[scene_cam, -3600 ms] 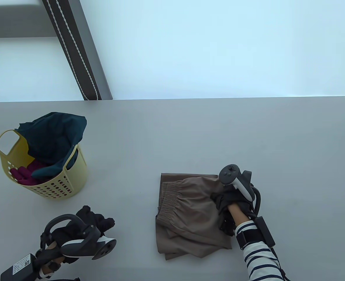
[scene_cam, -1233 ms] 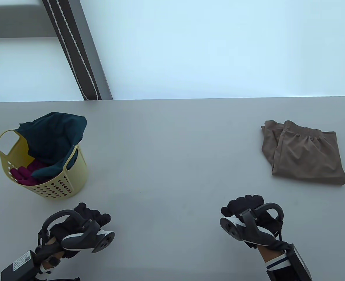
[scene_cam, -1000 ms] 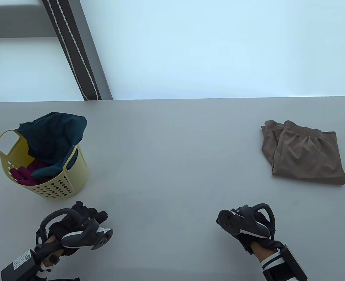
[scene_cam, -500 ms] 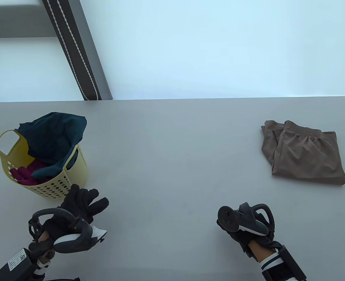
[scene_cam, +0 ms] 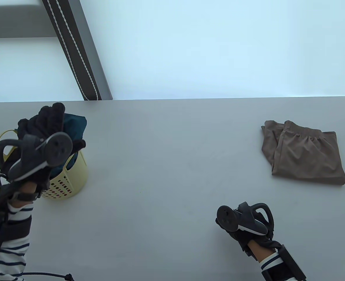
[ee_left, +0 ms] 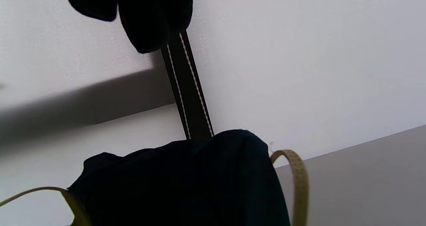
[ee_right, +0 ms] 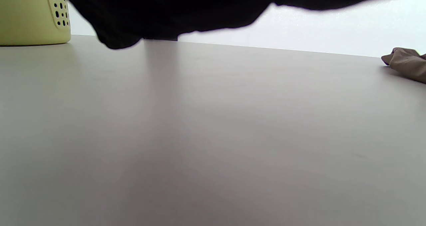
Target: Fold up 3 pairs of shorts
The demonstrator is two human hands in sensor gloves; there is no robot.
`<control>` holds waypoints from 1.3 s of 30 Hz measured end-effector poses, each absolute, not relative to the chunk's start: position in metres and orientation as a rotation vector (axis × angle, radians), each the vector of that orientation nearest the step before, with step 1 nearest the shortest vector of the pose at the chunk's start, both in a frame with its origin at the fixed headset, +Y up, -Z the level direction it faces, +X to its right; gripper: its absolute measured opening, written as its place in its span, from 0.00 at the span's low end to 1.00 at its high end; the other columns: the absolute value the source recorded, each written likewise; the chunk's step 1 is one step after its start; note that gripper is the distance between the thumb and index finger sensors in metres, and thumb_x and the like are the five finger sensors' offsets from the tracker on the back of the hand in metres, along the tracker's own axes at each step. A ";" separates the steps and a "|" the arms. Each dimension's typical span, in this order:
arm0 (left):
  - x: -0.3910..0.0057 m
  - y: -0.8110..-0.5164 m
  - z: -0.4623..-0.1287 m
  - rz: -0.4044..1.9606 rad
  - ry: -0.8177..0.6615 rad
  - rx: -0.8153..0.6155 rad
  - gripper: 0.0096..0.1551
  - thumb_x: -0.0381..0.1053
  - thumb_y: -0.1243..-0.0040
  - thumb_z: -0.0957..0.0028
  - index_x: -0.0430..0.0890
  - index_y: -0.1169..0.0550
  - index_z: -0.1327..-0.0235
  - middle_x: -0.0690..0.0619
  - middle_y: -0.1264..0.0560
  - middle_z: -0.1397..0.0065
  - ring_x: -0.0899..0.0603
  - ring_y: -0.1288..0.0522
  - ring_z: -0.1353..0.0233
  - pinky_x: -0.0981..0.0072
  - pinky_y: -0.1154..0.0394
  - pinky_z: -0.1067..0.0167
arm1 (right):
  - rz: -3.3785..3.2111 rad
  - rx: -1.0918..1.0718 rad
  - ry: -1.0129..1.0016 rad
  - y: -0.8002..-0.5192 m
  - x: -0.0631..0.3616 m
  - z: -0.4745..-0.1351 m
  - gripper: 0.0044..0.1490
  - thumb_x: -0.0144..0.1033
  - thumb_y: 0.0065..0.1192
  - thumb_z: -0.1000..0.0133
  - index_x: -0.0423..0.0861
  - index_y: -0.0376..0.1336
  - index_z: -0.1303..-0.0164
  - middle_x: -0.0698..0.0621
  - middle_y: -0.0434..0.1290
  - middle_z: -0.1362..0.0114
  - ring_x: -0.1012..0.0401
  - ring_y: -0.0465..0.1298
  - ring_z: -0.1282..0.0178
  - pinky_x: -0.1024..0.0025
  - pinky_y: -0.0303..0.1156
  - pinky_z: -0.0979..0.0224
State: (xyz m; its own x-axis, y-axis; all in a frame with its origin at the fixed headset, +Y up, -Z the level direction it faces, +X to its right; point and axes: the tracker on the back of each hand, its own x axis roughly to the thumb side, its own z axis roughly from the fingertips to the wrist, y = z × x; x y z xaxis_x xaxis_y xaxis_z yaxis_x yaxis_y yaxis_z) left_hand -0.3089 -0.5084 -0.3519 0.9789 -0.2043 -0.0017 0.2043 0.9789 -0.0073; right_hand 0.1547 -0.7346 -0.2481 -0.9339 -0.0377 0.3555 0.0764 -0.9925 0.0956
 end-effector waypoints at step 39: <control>-0.242 -0.294 -0.213 0.076 -0.306 0.703 0.16 0.55 0.44 0.45 0.57 0.22 0.47 0.58 0.16 0.58 0.53 0.17 0.60 0.47 0.22 0.35 | -3.045 -0.536 -0.037 -0.723 0.161 -0.249 0.24 0.54 0.55 0.48 0.49 0.72 0.92 0.54 0.76 0.88 0.61 0.75 0.92 0.61 0.76 0.79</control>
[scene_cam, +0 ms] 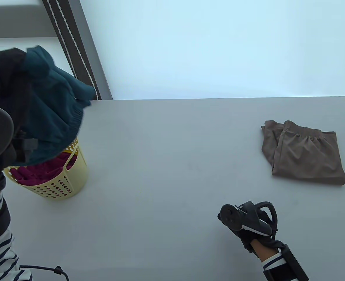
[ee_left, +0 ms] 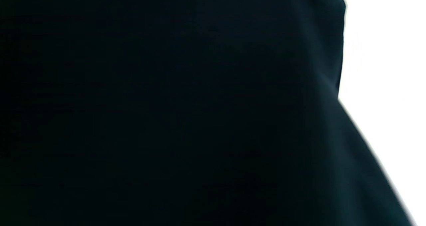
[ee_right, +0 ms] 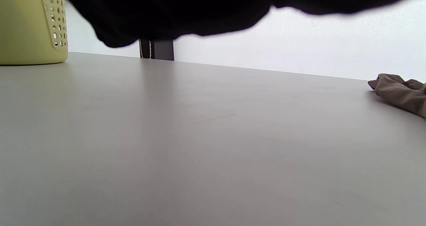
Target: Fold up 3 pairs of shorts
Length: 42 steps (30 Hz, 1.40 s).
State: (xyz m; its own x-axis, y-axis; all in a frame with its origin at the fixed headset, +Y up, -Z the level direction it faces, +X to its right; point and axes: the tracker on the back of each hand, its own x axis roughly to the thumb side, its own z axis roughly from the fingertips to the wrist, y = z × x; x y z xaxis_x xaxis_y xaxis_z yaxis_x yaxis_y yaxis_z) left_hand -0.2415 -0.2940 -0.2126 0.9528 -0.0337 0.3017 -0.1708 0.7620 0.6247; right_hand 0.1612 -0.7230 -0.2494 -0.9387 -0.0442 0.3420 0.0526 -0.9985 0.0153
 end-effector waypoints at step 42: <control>-0.143 -0.755 -0.293 -0.884 -0.995 -0.037 0.58 0.72 0.54 0.68 0.55 0.58 0.26 0.59 0.36 0.20 0.53 0.26 0.22 0.47 0.32 0.23 | -3.026 -0.464 -0.110 -0.731 0.168 -0.255 0.24 0.54 0.55 0.48 0.49 0.72 0.91 0.54 0.76 0.88 0.61 0.76 0.92 0.61 0.76 0.78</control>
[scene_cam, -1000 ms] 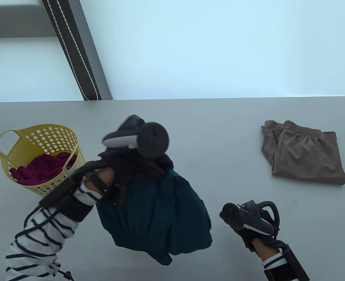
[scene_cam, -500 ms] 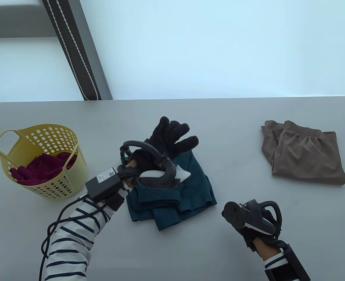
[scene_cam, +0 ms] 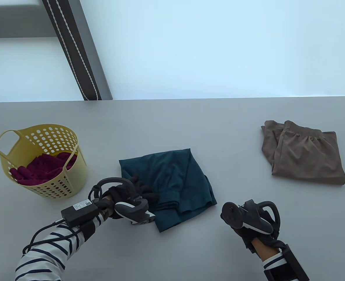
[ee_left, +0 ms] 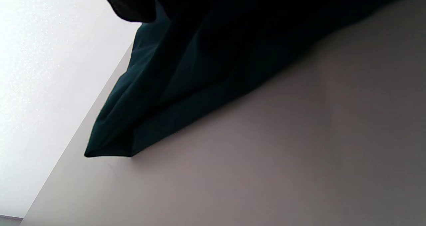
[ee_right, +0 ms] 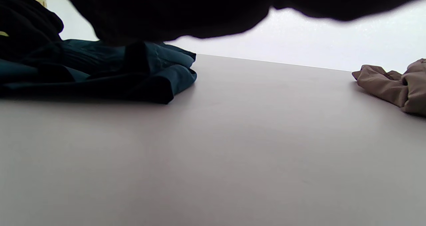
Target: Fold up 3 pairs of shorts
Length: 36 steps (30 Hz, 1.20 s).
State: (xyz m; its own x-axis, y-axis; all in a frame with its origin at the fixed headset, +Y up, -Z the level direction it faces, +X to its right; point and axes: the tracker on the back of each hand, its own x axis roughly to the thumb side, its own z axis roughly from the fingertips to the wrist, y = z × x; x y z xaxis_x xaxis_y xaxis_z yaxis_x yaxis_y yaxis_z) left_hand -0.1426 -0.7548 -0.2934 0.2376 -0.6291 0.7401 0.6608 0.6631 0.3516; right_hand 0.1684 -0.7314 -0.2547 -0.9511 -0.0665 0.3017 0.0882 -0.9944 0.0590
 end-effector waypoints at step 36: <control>-0.146 -0.700 -0.471 -0.247 0.219 -0.110 0.48 0.63 0.57 0.48 0.44 0.54 0.20 0.28 0.40 0.18 0.33 0.26 0.26 0.31 0.33 0.30 | -3.032 -0.402 -0.130 -0.727 0.175 -0.257 0.24 0.54 0.54 0.48 0.49 0.72 0.91 0.54 0.76 0.87 0.61 0.76 0.92 0.61 0.76 0.78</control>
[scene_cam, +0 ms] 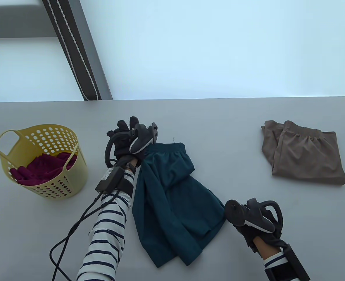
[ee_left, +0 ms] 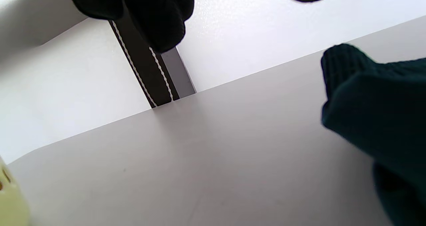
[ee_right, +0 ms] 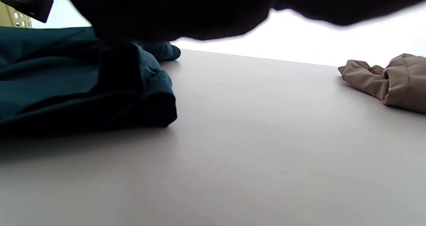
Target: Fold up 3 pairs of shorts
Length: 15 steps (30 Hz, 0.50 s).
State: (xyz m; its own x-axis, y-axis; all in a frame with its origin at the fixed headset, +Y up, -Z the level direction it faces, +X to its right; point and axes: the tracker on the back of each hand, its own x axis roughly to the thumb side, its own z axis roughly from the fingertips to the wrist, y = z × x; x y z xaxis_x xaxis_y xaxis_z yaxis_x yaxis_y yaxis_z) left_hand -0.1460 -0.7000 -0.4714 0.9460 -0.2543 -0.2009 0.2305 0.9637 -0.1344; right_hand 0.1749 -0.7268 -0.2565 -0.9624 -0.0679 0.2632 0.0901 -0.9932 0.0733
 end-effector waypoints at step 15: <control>-0.111 -0.749 -0.466 -0.423 0.075 -0.193 0.29 0.58 0.55 0.47 0.54 0.40 0.33 0.36 0.37 0.20 0.37 0.25 0.27 0.33 0.32 0.30 | -3.025 -0.376 -0.153 -0.724 0.176 -0.257 0.24 0.54 0.54 0.48 0.49 0.72 0.90 0.54 0.77 0.87 0.60 0.77 0.91 0.60 0.76 0.77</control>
State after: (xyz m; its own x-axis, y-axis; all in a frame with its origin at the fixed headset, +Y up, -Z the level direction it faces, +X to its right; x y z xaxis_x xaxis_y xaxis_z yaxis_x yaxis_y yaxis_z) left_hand -0.1113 -0.7489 -0.4659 0.9094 -0.4146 -0.0318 0.4005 0.8939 -0.2012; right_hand 0.1757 -0.7242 -0.2572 -0.9658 -0.0759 0.2480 0.1006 -0.9910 0.0885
